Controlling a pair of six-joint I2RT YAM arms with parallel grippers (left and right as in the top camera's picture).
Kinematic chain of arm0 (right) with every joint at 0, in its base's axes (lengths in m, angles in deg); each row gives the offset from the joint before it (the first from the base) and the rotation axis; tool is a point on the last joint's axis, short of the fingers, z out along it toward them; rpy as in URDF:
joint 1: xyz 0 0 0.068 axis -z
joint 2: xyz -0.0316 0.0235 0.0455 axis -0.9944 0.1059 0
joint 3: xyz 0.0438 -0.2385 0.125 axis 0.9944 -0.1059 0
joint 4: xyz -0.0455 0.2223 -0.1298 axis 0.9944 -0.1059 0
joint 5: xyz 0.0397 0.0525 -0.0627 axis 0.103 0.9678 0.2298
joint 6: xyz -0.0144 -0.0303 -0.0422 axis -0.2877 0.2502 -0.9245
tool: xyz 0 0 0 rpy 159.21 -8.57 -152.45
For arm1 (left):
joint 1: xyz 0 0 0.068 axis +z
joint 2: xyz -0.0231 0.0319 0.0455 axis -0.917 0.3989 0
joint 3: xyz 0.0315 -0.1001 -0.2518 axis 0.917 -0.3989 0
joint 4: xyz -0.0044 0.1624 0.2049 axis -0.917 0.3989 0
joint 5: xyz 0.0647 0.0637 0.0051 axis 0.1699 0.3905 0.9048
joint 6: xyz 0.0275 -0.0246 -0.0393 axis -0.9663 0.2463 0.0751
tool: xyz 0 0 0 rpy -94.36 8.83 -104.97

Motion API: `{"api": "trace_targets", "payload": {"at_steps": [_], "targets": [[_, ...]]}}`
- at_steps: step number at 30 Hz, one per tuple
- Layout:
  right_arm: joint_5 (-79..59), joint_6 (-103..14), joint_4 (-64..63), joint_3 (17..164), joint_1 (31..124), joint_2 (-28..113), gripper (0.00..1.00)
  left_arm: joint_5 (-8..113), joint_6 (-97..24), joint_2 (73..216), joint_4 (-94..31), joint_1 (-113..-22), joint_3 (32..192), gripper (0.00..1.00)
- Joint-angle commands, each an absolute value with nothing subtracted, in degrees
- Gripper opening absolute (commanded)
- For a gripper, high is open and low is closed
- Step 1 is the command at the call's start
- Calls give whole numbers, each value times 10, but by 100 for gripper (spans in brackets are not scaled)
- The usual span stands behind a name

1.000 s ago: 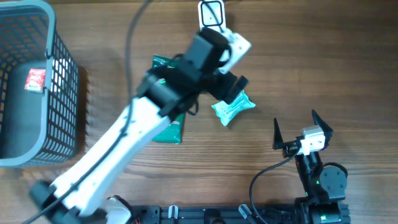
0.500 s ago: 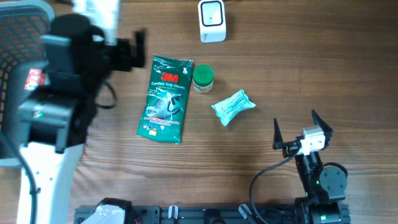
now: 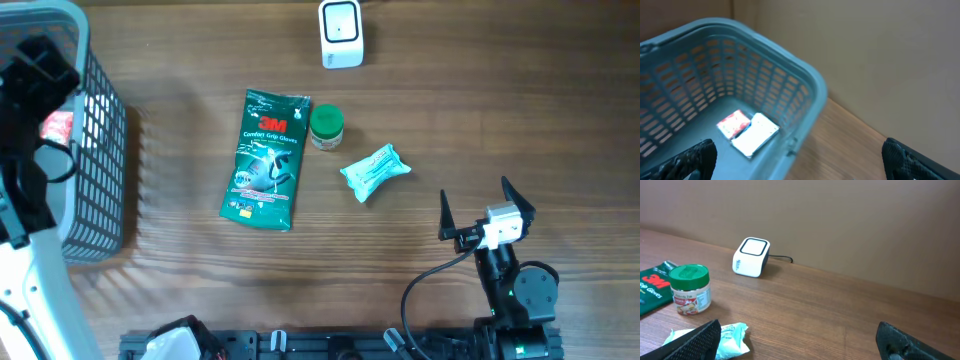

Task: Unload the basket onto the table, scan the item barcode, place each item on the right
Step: 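Reach the left gripper into the basket and grasp the white tissue pack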

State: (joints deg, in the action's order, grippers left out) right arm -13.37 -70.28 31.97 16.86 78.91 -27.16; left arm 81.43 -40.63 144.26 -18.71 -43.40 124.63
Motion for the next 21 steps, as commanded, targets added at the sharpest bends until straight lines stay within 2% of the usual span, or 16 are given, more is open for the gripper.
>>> {"api": "trace_targets", "payload": {"at_steps": [1, 11, 16, 21], "targets": [[-139, -705, 321, 168, 786, -273, 100, 801, -391, 1482, -188, -417, 1254, 100], [-139, -705, 321, 168, 786, -273, 100, 800, -315, 1617, -170, -349, 1254, 100], [-139, -705, 321, 168, 786, -273, 100, 738, -290, 1668, -174, -297, 1254, 100], [-139, -705, 321, 168, 786, -273, 100, 682, -288, 1734, -184, -283, 1254, 100]]}}
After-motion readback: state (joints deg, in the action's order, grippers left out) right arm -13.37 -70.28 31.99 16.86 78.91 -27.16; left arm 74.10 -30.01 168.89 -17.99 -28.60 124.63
